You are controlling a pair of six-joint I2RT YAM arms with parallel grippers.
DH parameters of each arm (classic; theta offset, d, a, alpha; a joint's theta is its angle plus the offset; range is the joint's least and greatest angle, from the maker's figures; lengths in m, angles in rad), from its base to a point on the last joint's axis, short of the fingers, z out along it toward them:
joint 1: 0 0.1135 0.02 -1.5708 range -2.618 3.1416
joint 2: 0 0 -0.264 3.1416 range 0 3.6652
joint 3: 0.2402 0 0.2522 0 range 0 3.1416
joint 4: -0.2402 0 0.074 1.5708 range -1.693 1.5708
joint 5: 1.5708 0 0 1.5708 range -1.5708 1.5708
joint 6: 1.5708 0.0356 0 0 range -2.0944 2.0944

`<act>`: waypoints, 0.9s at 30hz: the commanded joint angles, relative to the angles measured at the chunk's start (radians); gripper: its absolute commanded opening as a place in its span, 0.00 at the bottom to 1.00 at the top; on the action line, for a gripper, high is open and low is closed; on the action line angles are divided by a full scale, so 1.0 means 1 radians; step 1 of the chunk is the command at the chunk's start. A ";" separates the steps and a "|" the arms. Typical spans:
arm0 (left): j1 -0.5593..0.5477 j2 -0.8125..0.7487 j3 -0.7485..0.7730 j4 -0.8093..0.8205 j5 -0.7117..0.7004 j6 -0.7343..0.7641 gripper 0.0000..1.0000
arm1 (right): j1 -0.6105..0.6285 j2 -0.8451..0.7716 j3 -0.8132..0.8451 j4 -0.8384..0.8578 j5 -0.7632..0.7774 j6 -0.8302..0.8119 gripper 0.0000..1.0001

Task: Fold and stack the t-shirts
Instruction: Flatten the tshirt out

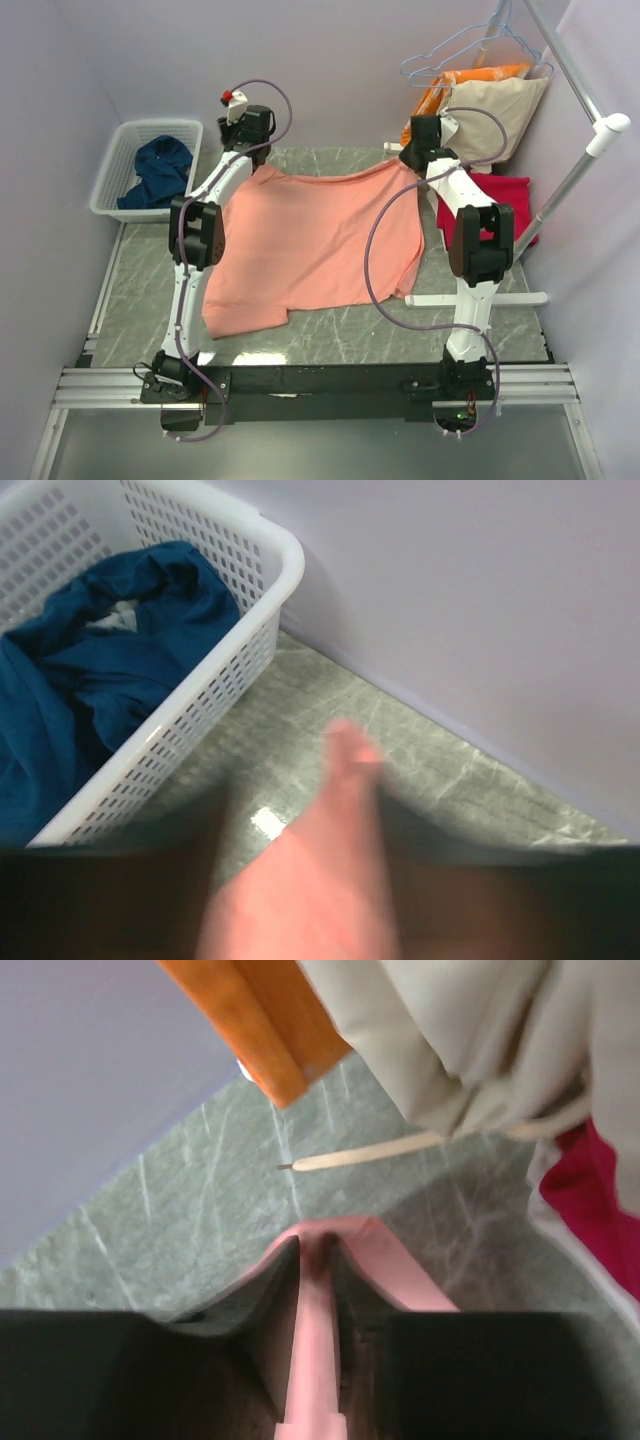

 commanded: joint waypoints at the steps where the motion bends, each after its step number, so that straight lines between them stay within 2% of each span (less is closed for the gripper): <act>1: 0.004 -0.007 0.056 0.044 -0.019 -0.003 0.83 | -0.018 0.021 0.114 -0.021 -0.040 -0.034 0.34; 2: 0.006 -0.005 0.070 0.043 -0.019 -0.005 0.96 | -0.018 0.019 0.118 -0.024 -0.036 -0.035 0.37; 3: 0.009 -0.007 0.073 0.044 -0.027 -0.005 0.99 | -0.016 0.010 0.118 -0.021 -0.035 -0.037 0.41; 10: 0.010 -0.071 0.046 0.009 0.036 -0.025 0.99 | -0.016 -0.042 0.100 -0.027 -0.060 -0.046 0.43; 11: 0.010 -0.086 0.015 -0.028 0.109 -0.028 0.99 | -0.016 -0.041 0.105 -0.064 -0.077 -0.049 0.44; 13: 0.009 -0.125 -0.013 -0.095 0.166 -0.068 0.99 | -0.012 -0.030 0.118 -0.115 -0.138 -0.057 0.43; 14: 0.010 -0.149 -0.042 -0.133 0.253 -0.086 0.99 | -0.009 -0.027 0.117 -0.163 -0.155 -0.063 0.43; 17: 0.009 -0.198 -0.137 -0.270 0.382 -0.135 1.00 | 0.007 -0.027 0.070 -0.225 -0.229 -0.083 0.43; 21: 0.004 -0.248 -0.269 -0.336 0.476 -0.187 0.99 | 0.017 -0.048 -0.013 -0.250 -0.275 -0.079 0.43; 24: -0.004 -0.234 -0.284 -0.391 0.504 -0.195 1.00 | 0.027 -0.024 -0.004 -0.309 -0.316 -0.052 0.41; 27: -0.013 -0.171 -0.232 -0.483 0.496 -0.212 0.99 | 0.039 -0.013 -0.009 -0.345 -0.330 -0.049 0.40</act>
